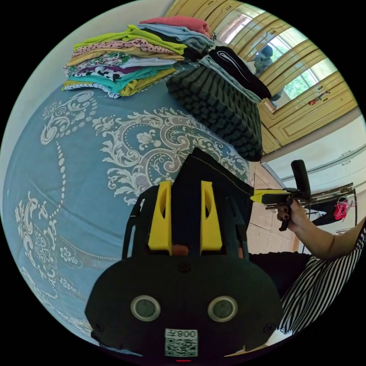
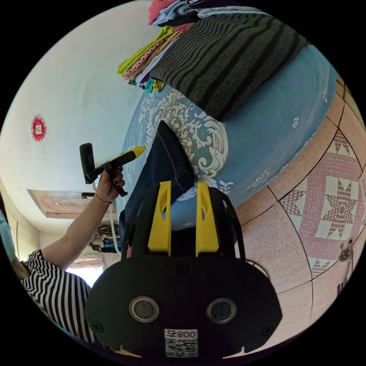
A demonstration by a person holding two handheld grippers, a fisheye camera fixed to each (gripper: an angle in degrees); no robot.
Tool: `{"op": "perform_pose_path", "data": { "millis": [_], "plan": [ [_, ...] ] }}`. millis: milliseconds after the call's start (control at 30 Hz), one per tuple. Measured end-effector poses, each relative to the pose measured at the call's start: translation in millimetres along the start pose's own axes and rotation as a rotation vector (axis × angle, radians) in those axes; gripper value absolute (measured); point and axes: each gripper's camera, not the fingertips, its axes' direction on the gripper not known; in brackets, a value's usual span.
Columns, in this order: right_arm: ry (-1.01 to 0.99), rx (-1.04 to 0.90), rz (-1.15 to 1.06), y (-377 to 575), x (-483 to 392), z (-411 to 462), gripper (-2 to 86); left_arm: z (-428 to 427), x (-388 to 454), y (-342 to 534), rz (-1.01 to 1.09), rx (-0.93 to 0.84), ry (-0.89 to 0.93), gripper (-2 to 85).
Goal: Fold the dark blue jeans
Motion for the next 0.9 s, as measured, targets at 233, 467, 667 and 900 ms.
{"op": "perform_pose_path", "data": {
  "millis": [233,467,667,900],
  "plan": [
    [-0.078,0.035,0.064,-4,36,-20,9.1,67,6,-79,0.047,-0.074,-0.005,11.4],
    [-0.079,0.056,0.089,-8,58,-36,8.2,107,19,-123,0.114,-0.084,-0.018,7.3],
    [-0.107,0.047,0.074,-13,70,-48,6.3,120,16,-150,0.064,-0.097,0.049,3.5],
    [-0.198,0.069,0.012,-8,69,-71,5.0,112,25,-166,0.079,-0.061,0.059,2.6]
  ]
}}
